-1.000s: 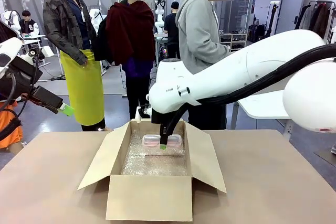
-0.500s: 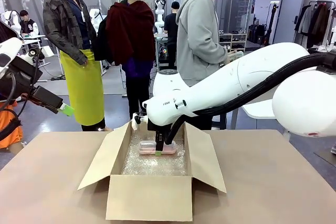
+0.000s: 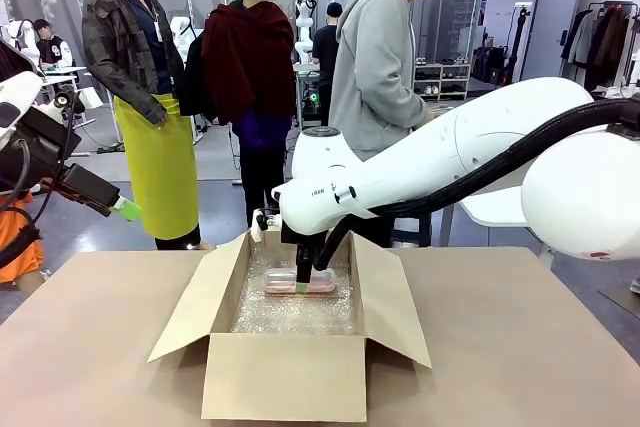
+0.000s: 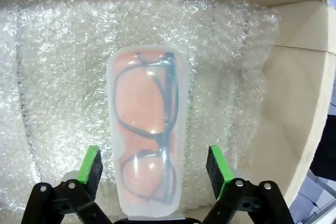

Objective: Pack the glasses set securely to prepare it for shipping.
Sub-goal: Place the Glasses case inside the Package Box, then put the Glasses case from the right side of the table into the Package Box.

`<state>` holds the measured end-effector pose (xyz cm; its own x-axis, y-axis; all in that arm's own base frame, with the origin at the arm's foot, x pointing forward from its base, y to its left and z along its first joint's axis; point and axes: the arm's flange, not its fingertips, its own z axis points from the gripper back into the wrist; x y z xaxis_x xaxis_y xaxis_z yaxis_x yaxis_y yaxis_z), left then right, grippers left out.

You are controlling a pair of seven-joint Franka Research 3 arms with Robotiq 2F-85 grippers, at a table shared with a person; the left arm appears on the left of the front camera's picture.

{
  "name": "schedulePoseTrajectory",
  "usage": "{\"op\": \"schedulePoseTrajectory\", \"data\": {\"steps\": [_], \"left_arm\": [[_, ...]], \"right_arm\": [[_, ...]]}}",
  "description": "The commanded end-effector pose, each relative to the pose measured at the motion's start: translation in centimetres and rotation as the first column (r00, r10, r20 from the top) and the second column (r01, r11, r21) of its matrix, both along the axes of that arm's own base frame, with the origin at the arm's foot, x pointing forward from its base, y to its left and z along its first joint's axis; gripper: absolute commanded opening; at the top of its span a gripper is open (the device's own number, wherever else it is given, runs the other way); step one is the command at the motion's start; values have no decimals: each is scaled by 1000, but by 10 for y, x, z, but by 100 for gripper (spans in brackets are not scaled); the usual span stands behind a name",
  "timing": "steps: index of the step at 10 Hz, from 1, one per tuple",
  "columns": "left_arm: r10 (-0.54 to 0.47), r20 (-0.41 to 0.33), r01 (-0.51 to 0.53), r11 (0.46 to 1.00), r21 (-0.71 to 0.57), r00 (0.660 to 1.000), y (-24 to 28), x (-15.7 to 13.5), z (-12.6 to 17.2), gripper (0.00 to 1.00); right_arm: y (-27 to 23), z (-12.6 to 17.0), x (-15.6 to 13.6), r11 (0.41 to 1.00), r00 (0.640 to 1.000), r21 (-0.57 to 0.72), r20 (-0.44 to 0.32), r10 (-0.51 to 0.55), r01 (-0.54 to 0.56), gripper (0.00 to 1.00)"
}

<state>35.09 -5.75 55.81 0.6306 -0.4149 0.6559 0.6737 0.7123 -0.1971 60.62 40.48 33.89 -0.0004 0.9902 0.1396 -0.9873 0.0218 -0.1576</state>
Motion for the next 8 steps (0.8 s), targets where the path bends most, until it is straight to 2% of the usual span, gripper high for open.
{"op": "schedulePoseTrajectory", "data": {"steps": [1, 8], "left_arm": [[-8, 7, 8, 1000, -20, 1000, 1, 1, 1, 100], [-8, 7, 8, 1000, -20, 1000, 1, 1, 1, 100]], "right_arm": [[0, -6, -1, 1000, 1000, -2, -9, 5, -5, 100], [0, -6, -1, 1000, 1000, -2, -9, 5, -5, 100]]}}
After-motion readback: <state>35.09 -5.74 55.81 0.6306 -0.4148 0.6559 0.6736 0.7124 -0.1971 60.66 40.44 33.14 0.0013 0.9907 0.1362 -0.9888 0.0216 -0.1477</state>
